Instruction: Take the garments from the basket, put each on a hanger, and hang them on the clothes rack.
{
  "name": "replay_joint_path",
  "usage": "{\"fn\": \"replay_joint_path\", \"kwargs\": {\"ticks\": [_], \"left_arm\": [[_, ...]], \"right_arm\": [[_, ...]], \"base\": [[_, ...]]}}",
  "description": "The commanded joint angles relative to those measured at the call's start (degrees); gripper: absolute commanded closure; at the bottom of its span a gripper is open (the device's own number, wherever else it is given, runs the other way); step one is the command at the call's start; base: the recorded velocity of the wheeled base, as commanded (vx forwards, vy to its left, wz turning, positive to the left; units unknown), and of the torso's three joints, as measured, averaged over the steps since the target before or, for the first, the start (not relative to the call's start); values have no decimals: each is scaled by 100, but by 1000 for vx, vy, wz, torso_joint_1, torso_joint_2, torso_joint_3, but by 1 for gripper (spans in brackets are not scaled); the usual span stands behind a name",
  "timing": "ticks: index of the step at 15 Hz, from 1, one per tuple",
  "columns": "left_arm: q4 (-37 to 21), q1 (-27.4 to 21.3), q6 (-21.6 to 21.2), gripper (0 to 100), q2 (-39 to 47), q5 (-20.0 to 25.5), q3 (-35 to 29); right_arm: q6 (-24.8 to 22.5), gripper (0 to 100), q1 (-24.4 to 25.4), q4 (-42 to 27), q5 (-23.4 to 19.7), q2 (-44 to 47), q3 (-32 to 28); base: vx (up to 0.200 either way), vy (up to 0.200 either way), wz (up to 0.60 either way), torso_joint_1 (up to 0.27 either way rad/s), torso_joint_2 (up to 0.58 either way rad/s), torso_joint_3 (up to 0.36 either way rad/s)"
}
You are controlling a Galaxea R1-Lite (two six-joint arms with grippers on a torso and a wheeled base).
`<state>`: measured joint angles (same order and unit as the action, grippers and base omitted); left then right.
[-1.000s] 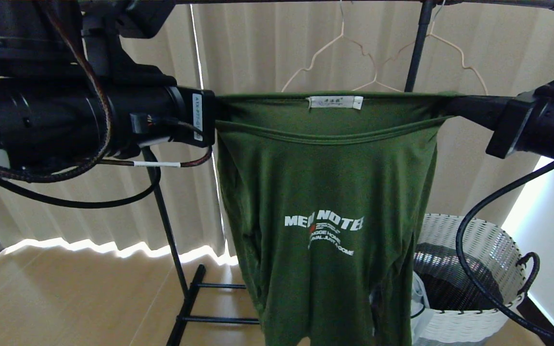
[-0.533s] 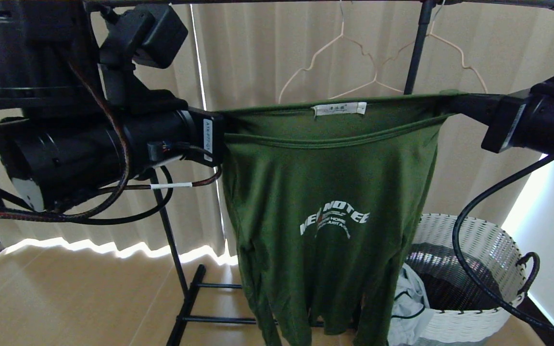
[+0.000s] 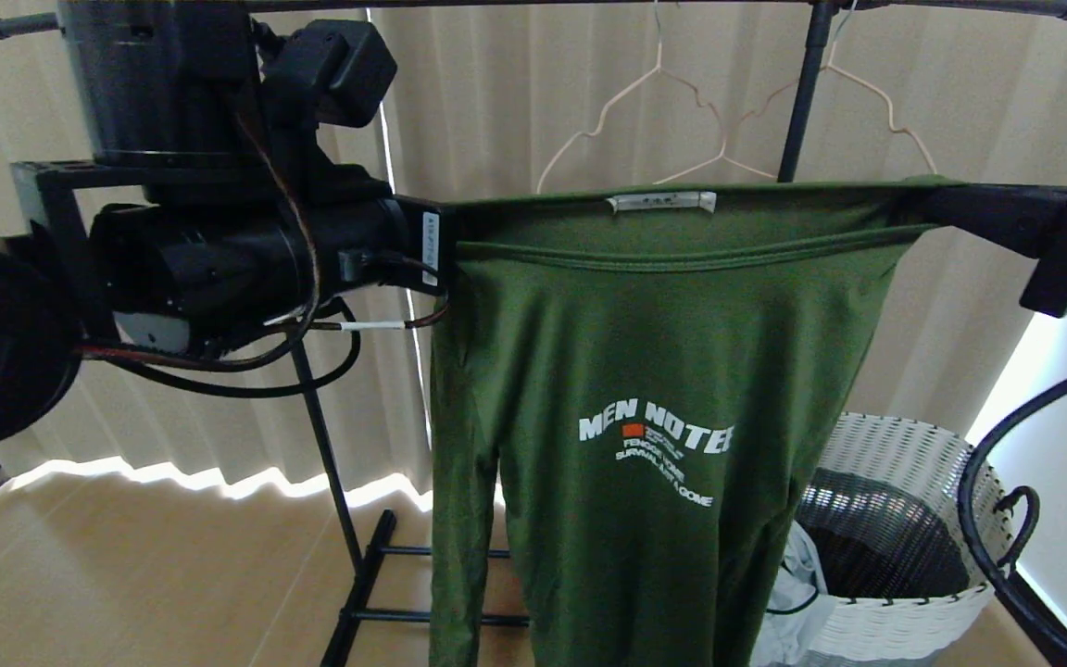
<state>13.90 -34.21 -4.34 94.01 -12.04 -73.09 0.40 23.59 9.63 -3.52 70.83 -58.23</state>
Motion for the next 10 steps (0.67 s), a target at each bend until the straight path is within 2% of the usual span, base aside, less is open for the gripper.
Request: {"fn": "replay_joint_path", "kwargs": {"ticks": [1,3,5,8,10], "left_arm": [[-1,169,3,100,521,-114,-425],[8,213,135,100,706,-175,-618],[8,204,162,100,794,-193,-768],[8,204,170,100,794,-202,-785],[-10,195,170,100,671,-255,-618]], "right_arm": [[21,100,243,-216,-8,-561,84],[21,100,524,-269,-17,-904,409],[21,100,656,-260,-219,-1080,673],[21,100,621,-234,-272,-1018,699],[-23,100,375,-216,-157,-763,699]], "base": [[0,0,0,0,0,0],[0,0,0,0,0,0],[0,0,0,0,0,0],[0,0,0,0,0,0],[0,0,0,0,0,0]]}}
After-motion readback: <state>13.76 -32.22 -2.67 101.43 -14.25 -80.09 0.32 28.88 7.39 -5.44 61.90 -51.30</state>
